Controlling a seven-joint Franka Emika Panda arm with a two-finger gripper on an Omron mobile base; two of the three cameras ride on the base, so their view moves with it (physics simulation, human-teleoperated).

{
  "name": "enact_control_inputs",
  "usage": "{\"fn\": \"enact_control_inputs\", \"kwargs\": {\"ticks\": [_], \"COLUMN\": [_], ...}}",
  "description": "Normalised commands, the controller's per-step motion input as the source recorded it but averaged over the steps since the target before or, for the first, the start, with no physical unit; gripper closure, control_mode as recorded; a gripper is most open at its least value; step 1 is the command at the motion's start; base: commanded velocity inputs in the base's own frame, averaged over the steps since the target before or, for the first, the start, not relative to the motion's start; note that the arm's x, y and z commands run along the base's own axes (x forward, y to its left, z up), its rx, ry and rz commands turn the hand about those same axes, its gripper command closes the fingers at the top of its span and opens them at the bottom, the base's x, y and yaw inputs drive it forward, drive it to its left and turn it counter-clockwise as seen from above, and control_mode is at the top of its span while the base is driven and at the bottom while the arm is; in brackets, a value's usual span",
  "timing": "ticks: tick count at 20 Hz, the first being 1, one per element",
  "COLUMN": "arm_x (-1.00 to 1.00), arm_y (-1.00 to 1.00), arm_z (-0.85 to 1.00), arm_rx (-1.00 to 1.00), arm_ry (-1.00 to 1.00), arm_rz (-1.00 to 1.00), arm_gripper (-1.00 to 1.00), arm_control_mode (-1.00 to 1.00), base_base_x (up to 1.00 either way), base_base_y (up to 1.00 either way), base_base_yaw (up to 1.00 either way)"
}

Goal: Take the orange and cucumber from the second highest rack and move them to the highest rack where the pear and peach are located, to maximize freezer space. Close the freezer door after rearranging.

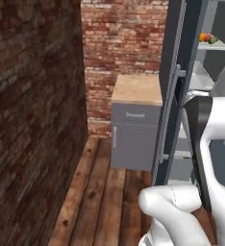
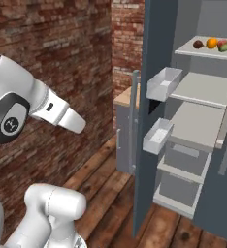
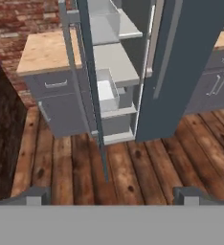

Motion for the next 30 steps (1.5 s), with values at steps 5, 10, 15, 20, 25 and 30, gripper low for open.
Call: {"fn": "enact_control_inputs", "kwargs": {"ticks": [5, 10, 15, 20, 25, 30], "arm_x": [0.0, 0.0, 0.0, 0.0, 0.0, 0.0], "arm_y": [0.0, 0.0, 0.0, 0.0, 0.0, 0.0], "arm_z": [0.0, 0.0, 0.0, 0.0, 0.0, 0.0], "arm_rx": [0.0, 0.0, 0.0, 0.0, 0.0, 0.0], "arm_ry": [0.0, 0.0, 0.0, 0.0, 0.0, 0.0], "arm_rz": [0.0, 0.0, 0.0, 0.0, 0.0, 0.0], "arm_gripper": [-1.0, -1.0, -1.0, -1.0, -1.0, -1.0], "arm_control_mode": [1.0, 1.0, 1.0, 1.0, 1.0, 1.0], "base_base_x": [0.18, 0.41, 0.47, 0.51, 0.59, 0.66], "base_base_y": [0.94, 0.79, 0.83, 0.78, 0.59, 0.61], "base_base_yaw": [-0.32, -0.53, -0.53, -0.51, -0.5, -0.51]}}
